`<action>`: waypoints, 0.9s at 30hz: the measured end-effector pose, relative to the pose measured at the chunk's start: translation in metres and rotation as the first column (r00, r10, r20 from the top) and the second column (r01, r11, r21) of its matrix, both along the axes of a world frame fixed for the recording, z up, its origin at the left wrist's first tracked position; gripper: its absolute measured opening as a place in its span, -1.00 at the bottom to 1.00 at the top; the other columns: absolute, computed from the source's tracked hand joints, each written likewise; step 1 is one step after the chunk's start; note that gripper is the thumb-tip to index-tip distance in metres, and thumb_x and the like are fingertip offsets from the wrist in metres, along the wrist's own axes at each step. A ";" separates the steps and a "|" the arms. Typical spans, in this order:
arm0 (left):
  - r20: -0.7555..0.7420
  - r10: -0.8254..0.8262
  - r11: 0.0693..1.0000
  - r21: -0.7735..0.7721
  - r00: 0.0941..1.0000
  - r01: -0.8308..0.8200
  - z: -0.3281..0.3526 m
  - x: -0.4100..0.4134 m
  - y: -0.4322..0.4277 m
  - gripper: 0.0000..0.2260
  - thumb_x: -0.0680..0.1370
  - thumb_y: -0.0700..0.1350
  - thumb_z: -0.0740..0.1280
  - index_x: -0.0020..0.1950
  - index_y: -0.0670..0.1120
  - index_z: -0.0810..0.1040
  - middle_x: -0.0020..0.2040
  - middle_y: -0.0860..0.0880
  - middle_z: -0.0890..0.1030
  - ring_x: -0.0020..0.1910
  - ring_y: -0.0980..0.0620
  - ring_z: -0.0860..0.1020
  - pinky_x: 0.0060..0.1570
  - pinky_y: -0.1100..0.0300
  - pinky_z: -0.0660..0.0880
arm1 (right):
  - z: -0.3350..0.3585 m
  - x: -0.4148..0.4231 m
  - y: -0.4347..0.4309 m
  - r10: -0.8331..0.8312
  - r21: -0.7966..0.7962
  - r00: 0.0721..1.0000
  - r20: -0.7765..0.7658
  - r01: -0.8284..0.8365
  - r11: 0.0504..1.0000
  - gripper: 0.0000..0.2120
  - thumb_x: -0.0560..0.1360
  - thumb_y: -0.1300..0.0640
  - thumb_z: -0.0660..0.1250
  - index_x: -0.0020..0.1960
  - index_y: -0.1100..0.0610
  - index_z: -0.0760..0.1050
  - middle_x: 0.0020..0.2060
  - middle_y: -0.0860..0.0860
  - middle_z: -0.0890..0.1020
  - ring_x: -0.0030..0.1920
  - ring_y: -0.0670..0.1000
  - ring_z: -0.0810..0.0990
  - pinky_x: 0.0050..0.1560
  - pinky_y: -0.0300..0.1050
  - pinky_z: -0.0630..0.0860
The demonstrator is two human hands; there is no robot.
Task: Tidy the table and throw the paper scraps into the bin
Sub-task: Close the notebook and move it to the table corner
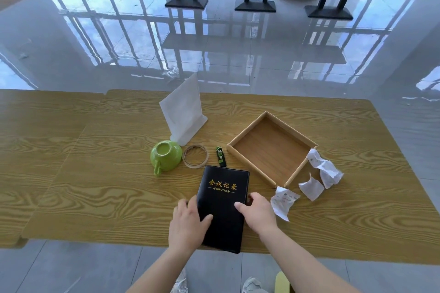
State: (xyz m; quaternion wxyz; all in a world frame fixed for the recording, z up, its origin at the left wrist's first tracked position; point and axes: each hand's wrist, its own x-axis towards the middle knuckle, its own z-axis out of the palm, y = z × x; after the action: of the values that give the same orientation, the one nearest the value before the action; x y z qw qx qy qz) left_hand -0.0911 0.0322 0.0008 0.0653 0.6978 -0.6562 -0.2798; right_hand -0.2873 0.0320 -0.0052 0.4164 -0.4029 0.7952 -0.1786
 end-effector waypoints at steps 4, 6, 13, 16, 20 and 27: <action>-0.060 0.062 0.994 0.096 0.996 -0.056 -0.003 -0.001 -0.005 -0.42 0.49 0.16 0.37 0.43 -0.01 0.30 0.18 -0.05 0.41 0.25 -0.07 0.38 0.20 0.07 0.43 | 0.002 0.011 -0.002 -0.010 0.021 0.995 -0.099 0.012 1.000 -0.73 0.48 -0.03 0.42 0.11 0.07 0.50 -0.03 -0.03 0.61 -0.06 0.00 0.57 -0.09 -0.10 0.56; -0.060 0.059 0.993 0.109 0.996 -0.052 -0.004 -0.003 -0.007 -0.46 0.48 0.13 0.39 0.37 -0.03 0.34 0.14 -0.04 0.41 0.23 -0.07 0.39 0.20 0.06 0.44 | 0.001 0.015 -0.002 -0.029 0.020 0.995 -0.096 0.031 0.999 -0.70 0.49 0.01 0.41 0.16 0.09 0.51 0.03 0.01 0.62 0.00 0.03 0.58 -0.04 -0.07 0.59; -0.090 0.076 0.991 0.118 0.993 -0.065 -0.006 0.004 -0.011 -0.36 0.43 0.12 0.45 0.42 -0.04 0.31 0.18 -0.06 0.48 0.22 -0.08 0.41 0.21 0.07 0.39 | -0.006 0.017 0.003 -0.210 0.051 0.974 0.084 0.206 0.977 -0.64 0.47 0.06 0.44 0.23 0.12 0.52 0.05 0.02 0.64 0.05 0.03 0.60 0.10 -0.01 0.58; -0.112 0.091 0.986 0.146 0.990 -0.075 -0.006 0.010 -0.012 -0.35 0.41 0.12 0.48 0.41 -0.04 0.33 0.18 -0.04 0.48 0.20 -0.06 0.46 0.18 0.08 0.43 | -0.006 0.018 0.004 -0.226 0.068 0.962 0.154 0.218 0.974 -0.83 0.46 0.09 0.46 0.03 0.06 0.57 -0.07 -0.04 0.67 -0.09 -0.06 0.60 0.04 0.00 0.61; -0.131 0.092 0.989 0.124 0.987 -0.076 -0.007 0.015 -0.008 -0.32 0.40 0.11 0.48 0.43 -0.07 0.33 0.20 -0.03 0.49 0.22 -0.04 0.47 0.21 0.09 0.44 | -0.002 0.021 0.006 -0.196 0.024 0.968 0.157 0.194 0.981 -0.82 0.47 0.09 0.44 0.01 -0.03 0.47 -0.08 -0.10 0.60 -0.05 -0.06 0.58 -0.02 -0.07 0.57; -0.166 0.064 0.998 0.025 0.984 -0.061 0.002 0.016 -0.012 -0.35 0.42 0.11 0.47 0.43 -0.04 0.32 0.14 0.00 0.47 0.17 -0.01 0.45 0.15 0.15 0.41 | 0.013 0.024 0.002 -0.172 -0.073 0.975 0.140 0.184 0.980 -0.86 0.49 0.11 0.41 0.04 -0.01 0.54 -0.08 -0.09 0.65 -0.03 -0.04 0.61 0.05 0.04 0.62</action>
State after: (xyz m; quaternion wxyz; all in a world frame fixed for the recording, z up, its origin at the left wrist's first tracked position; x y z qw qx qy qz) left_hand -0.0747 0.0199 0.0028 0.1218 0.6928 -0.6234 -0.3413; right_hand -0.2632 0.0343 0.0079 0.4332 -0.3346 0.7902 -0.2754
